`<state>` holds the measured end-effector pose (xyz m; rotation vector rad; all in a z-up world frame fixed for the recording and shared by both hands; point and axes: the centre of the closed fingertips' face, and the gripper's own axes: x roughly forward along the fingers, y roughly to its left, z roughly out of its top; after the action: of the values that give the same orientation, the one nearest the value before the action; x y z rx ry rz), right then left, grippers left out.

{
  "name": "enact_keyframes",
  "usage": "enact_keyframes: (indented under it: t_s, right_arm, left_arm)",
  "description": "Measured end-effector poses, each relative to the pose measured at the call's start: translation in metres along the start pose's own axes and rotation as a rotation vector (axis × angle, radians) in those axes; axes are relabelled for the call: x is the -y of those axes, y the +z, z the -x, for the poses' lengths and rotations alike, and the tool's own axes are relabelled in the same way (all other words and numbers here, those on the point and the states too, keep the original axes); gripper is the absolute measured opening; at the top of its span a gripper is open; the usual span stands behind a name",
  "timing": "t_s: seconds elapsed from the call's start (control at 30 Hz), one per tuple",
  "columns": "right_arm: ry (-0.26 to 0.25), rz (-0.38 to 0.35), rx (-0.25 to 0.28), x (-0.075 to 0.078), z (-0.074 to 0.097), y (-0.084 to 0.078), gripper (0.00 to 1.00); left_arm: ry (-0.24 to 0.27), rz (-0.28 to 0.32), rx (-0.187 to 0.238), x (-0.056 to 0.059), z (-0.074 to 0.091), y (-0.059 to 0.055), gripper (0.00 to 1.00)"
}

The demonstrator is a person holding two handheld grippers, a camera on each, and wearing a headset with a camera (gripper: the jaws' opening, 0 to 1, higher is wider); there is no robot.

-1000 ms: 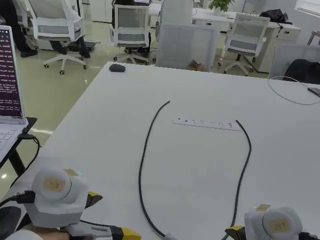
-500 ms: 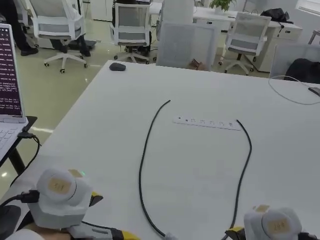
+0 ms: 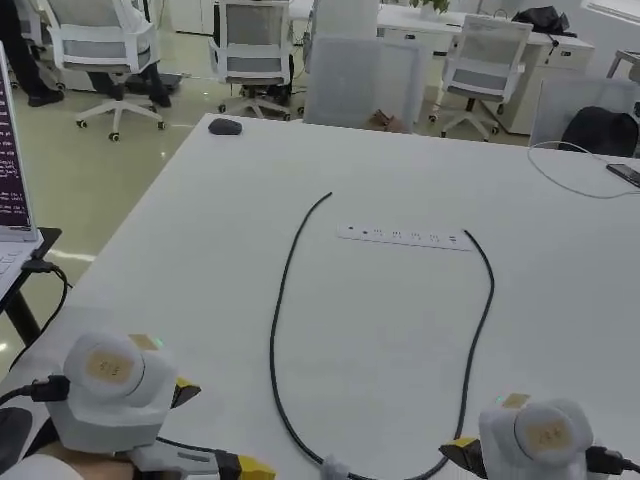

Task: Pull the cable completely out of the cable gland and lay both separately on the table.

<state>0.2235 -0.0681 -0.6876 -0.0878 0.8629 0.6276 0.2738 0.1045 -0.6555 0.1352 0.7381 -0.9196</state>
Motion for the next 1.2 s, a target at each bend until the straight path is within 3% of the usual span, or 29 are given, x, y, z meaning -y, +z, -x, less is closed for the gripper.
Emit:
enact_keyframes:
  t_s: [0.43,0.57,0.83,1.2]
  right_arm:
    - [0.017,0.047,-0.026,0.001,-0.012,0.001,0.6]
    - [0.029,0.093,-0.042,0.0,-0.021,0.002,0.56]
    - [0.068,0.15,-0.065,-0.006,-0.033,0.005,0.47]
    - [0.124,0.181,-0.087,-0.013,-0.055,0.009,0.42]
  left_arm:
    - [0.013,-0.003,-0.011,-0.003,-0.001,-0.002,0.86]
    - [0.016,0.001,-0.008,-0.004,-0.001,-0.001,0.85]
    - [0.012,0.001,-0.011,-0.004,-0.001,-0.001,0.84]
    - [0.008,-0.003,-0.017,-0.004,-0.001,-0.003,0.81]
